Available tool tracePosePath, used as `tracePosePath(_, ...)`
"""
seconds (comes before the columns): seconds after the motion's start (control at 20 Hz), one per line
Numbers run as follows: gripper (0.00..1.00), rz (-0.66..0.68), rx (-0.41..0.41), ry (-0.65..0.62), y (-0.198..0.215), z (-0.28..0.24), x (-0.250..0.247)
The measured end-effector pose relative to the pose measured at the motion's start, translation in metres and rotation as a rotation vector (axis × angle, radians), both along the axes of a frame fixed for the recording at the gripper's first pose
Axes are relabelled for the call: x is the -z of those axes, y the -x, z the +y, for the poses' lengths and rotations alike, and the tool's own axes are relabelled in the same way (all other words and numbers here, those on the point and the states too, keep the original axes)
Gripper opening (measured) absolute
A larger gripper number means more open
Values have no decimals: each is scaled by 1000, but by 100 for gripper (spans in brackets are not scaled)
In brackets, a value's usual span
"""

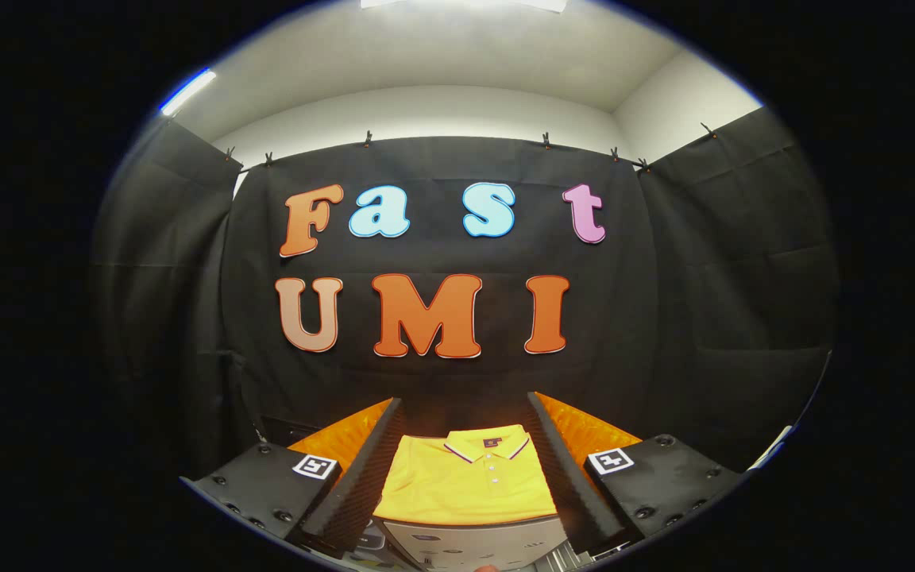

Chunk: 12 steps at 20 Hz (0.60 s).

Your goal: Put the clothes into the washing machine and then close the washing machine lid.

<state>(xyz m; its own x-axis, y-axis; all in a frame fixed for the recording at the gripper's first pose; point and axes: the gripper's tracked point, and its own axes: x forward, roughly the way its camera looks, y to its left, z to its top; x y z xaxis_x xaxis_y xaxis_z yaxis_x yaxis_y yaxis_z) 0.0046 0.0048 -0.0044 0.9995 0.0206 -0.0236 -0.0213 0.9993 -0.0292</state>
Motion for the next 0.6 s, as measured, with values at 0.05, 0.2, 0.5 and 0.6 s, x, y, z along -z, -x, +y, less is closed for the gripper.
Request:
tracePosePath(0.05,99,2,-1,6,0,0,0)
tracePosePath(0.2,99,5,-7,2,-4,1,2)
tracePosePath(0.5,99,4,-3,-9,-11,-3,1)
tracePosePath(0.6,99,7,-5,-10,-13,-3,2)
